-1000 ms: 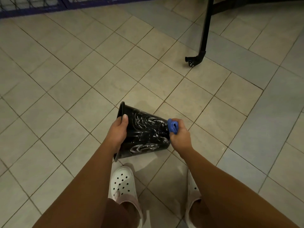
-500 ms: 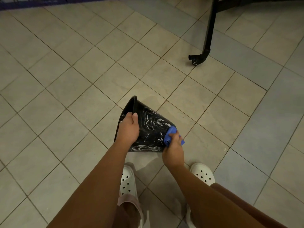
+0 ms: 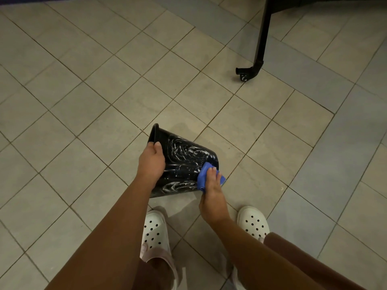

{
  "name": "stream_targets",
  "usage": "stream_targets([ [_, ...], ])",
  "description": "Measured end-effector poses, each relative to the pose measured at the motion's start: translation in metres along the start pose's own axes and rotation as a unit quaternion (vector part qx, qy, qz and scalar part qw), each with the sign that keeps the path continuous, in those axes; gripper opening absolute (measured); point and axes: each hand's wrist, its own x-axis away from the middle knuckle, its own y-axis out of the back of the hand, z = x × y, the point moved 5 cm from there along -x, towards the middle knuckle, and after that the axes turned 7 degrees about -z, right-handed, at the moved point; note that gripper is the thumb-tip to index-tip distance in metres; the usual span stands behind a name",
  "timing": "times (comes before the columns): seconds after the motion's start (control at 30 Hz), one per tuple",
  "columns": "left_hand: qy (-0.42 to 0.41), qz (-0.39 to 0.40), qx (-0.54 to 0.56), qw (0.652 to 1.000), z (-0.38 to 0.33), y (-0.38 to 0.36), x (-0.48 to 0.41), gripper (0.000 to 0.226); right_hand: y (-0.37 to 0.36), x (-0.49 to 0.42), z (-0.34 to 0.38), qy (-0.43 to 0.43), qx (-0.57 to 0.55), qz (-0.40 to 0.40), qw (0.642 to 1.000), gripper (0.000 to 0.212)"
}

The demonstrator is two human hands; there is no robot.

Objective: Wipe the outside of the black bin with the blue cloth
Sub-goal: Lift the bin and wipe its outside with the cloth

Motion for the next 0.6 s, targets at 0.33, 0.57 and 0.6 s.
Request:
stream_targets([
  [0.33, -0.015, 0.001, 0.015, 1.000, -0.005, -0.006, 0.003, 0.043, 0.011, -0.019, -0.004, 0.007, -0.025, 0.014, 1.000, 0.069],
  [0.57, -0.008, -0.001, 0.028, 1.000, 0.001, -0.005, 0.001, 0.042, 0.013, -0.043, -0.005, 0.046, 0.030, 0.047, 0.997, 0.081],
  [0.6, -0.010, -0.004, 0.028, 1.000, 0.002, -0.005, 0.001, 0.042, 0.015, -0.043, -0.008, 0.021, 0.036, 0.040, 0.998, 0.083],
])
